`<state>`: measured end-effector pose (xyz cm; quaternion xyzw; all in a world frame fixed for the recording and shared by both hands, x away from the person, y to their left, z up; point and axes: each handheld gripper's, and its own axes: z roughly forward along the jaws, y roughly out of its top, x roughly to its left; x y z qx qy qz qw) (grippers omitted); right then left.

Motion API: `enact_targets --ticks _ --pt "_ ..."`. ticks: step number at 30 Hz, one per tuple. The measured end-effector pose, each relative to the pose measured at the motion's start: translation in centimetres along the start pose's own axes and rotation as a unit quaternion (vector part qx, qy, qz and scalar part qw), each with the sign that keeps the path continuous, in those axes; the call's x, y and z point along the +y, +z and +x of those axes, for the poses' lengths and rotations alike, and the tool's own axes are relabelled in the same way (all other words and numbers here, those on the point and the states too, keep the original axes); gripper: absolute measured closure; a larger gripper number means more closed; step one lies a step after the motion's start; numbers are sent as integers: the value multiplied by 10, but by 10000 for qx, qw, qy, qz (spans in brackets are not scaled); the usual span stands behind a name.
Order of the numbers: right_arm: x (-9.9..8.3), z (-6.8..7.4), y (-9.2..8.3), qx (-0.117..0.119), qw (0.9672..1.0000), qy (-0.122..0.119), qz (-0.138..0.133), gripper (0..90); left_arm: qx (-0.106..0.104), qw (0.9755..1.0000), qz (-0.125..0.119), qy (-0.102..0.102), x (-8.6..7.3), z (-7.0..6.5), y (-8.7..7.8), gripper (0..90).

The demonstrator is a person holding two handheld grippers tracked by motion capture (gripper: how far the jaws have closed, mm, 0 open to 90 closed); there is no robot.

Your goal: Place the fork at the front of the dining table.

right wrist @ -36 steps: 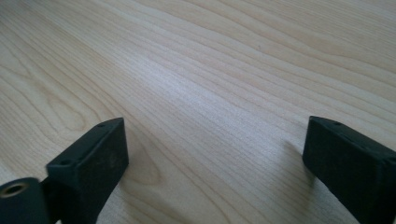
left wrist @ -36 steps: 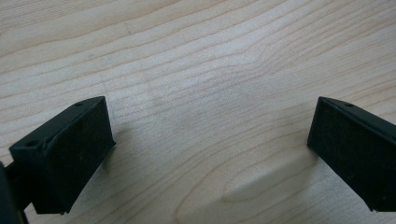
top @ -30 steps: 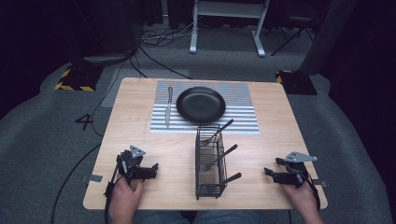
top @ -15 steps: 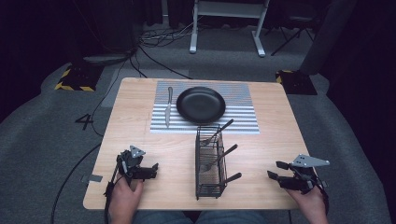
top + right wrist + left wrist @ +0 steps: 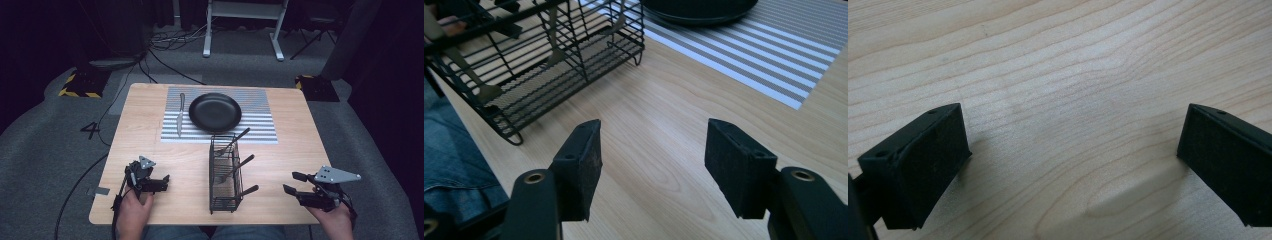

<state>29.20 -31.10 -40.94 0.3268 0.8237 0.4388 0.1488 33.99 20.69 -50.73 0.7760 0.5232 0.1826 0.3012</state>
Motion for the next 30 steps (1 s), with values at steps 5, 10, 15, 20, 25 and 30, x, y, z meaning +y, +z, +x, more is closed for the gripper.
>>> enact_targets --ticks 5,10,15,20,25,30 --pt "10 7 -4 124 9999 -58 -63 398 -1 10000 0 -1 0 0 0 2" --pt "21 20 -8 247 9994 -185 -186 397 -3 10000 2 1 0 0 0 2" --pt "28 40 -6 125 9990 -430 -44 403 -3 10000 2 1 0 0 0 2" --pt "32 52 4 518 9975 -481 -7 413 -4 10000 3 1 0 0 0 2" --pt "37 58 12 654 9964 -549 -1 429 -4 10000 1 -1 0 0 0 2" --pt "41 64 16 907 9943 -562 -56 453 -3 10000 2 0 0 0 0 2"
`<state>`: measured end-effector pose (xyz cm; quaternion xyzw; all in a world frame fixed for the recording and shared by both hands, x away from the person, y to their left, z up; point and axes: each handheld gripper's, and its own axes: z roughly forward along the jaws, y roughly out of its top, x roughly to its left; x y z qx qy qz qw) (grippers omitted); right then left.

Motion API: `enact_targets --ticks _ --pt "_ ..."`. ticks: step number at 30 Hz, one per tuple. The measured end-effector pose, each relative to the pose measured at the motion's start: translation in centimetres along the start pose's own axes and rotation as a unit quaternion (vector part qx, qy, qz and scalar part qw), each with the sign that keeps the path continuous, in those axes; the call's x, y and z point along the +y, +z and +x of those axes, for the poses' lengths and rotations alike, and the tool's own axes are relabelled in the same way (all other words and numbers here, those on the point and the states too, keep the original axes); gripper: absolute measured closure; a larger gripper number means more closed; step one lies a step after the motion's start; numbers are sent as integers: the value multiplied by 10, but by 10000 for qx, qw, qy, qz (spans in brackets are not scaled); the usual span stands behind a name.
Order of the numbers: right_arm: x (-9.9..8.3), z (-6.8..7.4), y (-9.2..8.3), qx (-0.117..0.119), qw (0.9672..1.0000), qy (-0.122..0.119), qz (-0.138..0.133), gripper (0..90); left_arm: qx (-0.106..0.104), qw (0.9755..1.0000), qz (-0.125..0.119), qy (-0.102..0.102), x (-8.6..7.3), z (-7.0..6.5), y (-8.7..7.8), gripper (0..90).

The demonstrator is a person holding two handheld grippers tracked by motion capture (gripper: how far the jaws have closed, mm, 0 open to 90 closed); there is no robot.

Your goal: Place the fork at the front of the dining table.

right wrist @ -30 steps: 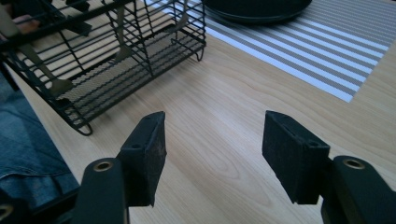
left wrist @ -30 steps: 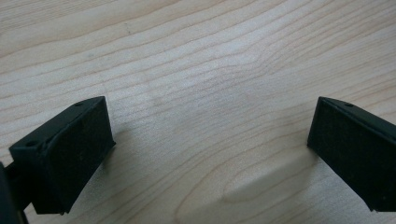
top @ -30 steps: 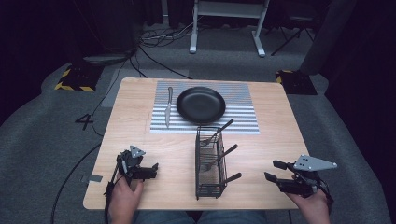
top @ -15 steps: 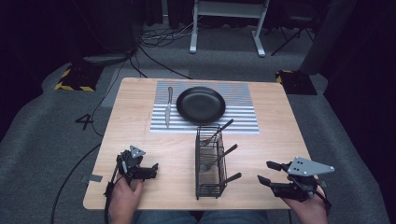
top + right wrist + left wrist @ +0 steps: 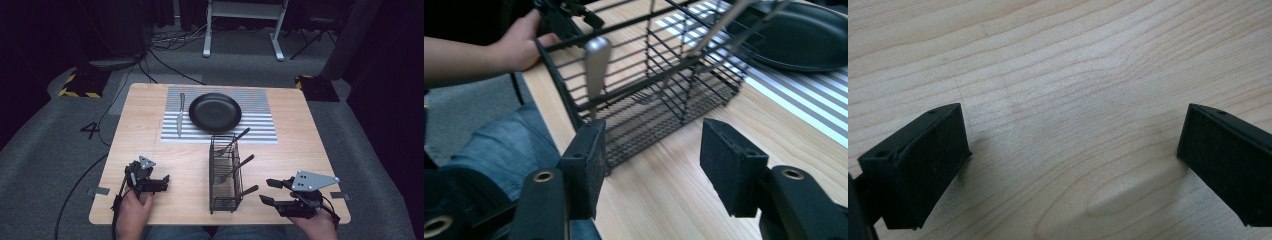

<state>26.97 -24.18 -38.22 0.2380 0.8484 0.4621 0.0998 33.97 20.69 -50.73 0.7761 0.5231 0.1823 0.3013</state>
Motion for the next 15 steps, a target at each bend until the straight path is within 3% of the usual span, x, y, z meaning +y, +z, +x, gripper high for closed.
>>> enact_targets --ticks 4,7,10,15 --pt "6 3 4 283 9996 -15 -92 502 0 10000 0 -1 0 0 0 2" --pt "9 3 10 266 9996 14 30 560 0 10000 1 -1 0 0 0 2" --pt "12 4 15 505 9987 8 24 590 0 10000 1 0 0 0 0 2" --pt "14 9 22 569 9984 -76 2 657 1 10000 1 0 0 0 0 2"
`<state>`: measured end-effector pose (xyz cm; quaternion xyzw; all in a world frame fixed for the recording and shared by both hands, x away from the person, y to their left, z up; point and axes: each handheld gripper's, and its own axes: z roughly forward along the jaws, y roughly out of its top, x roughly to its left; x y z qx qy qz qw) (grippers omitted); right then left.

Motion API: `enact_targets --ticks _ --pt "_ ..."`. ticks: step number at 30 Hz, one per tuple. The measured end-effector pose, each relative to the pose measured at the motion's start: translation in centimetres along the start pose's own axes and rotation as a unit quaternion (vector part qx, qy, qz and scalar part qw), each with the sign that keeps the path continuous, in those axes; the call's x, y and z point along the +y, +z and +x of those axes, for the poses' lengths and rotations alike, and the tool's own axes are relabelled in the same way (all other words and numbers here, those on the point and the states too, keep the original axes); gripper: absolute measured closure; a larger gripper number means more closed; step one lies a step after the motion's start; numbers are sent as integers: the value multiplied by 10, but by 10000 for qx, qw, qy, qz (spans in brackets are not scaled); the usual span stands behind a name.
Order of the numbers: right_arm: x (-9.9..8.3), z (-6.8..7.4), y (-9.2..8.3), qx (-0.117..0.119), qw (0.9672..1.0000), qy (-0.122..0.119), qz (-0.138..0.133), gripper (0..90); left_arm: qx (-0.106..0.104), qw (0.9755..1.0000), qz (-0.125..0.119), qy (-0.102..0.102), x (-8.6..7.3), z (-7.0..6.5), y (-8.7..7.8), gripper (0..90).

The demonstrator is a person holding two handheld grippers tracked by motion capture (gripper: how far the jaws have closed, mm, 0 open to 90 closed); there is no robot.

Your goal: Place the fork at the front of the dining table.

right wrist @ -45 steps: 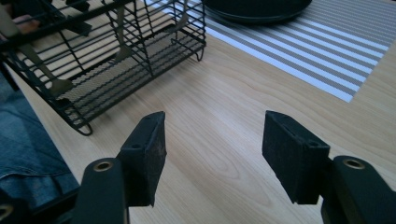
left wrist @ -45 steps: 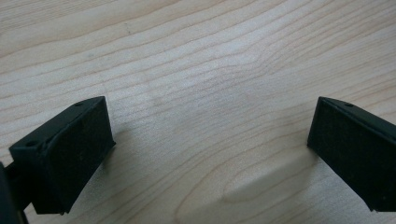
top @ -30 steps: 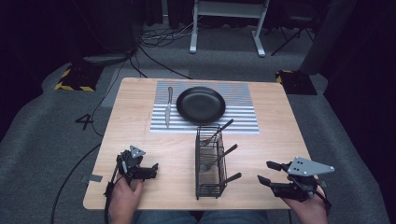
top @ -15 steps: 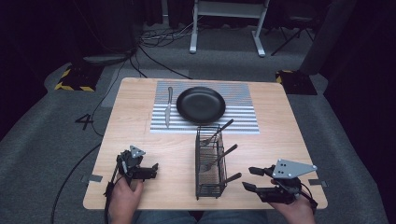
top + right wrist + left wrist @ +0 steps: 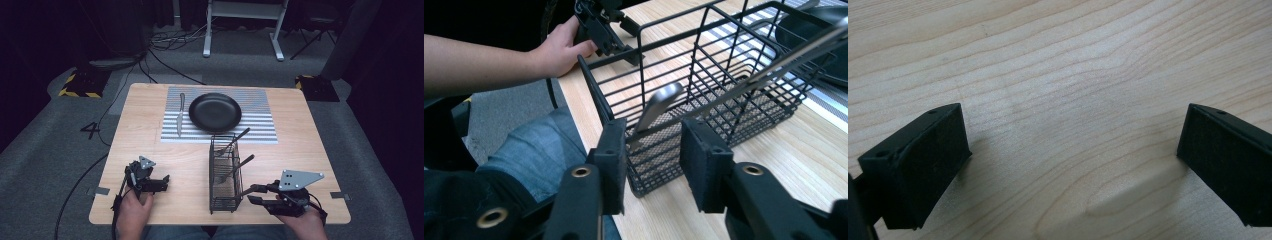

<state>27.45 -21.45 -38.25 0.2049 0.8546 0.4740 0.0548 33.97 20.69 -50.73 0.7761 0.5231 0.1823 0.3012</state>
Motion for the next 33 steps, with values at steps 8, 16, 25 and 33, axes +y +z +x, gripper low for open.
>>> enact_targets --ticks 8,16,25,33 --pt "1 -5 8 249 9995 192 -52 775 -1 10000 -1 -1 0 0 0 2" --pt "3 -7 12 292 9992 246 -129 800 1 10000 0 -1 0 0 0 2" --pt "17 -9 22 272 9986 189 -420 822 -1 10000 -1 0 0 0 0 2" --pt "30 -9 25 323 9973 121 -654 862 0 10000 -1 0 0 0 0 2"
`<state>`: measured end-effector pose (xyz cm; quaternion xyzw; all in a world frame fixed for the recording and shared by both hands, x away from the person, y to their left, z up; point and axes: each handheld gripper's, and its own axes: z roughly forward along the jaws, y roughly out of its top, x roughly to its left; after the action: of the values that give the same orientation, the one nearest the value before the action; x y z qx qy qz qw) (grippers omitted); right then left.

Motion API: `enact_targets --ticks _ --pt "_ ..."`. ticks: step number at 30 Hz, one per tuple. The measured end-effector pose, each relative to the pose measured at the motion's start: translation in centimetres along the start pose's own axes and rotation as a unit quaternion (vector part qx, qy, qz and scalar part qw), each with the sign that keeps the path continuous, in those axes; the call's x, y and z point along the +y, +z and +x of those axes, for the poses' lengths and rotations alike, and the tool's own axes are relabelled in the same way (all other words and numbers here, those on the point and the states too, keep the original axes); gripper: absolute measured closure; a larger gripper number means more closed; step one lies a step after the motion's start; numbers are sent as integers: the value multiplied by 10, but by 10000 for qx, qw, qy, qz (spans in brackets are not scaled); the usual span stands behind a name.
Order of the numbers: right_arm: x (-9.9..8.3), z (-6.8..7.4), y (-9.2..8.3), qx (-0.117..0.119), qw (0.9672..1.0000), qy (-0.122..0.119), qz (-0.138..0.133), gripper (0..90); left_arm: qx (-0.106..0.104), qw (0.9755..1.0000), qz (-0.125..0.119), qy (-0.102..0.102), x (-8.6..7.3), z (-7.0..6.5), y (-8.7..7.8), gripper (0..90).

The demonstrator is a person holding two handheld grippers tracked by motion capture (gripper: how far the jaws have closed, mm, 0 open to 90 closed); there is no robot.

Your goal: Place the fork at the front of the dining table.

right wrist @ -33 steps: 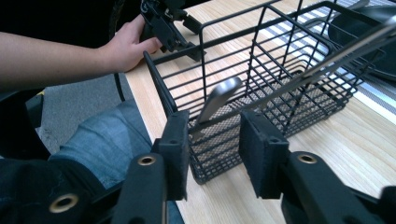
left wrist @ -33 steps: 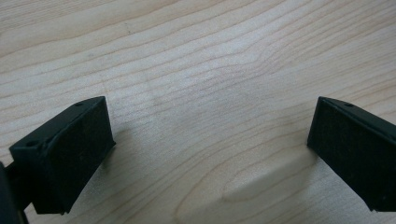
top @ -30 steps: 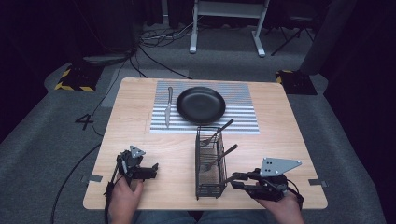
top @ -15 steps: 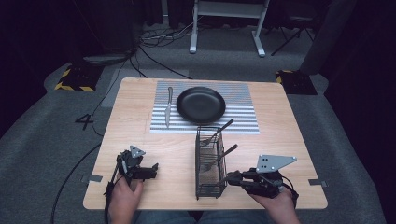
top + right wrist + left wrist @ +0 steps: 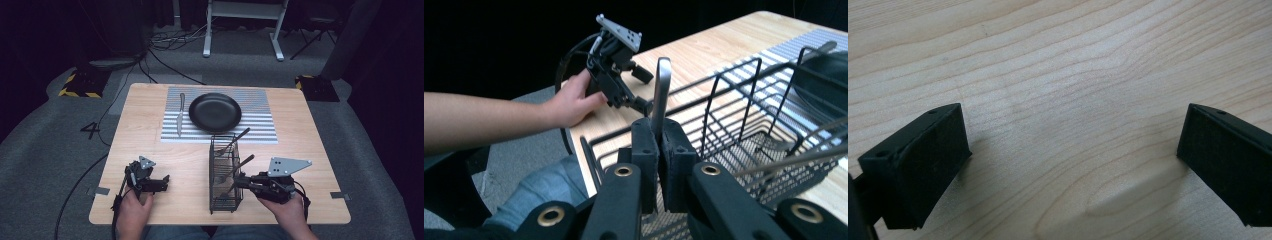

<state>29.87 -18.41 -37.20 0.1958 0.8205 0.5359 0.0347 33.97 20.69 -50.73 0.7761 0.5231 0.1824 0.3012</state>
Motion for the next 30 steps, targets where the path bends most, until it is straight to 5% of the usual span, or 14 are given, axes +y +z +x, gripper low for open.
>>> enact_targets --ticks 9,30 --pt "19 -3 -13 41 9996 -87 -275 863 1 10000 0 0 0 0 0 2" --pt "65 -20 -74 72 9979 -266 -588 863 0 10000 1 3 0 0 0 2"
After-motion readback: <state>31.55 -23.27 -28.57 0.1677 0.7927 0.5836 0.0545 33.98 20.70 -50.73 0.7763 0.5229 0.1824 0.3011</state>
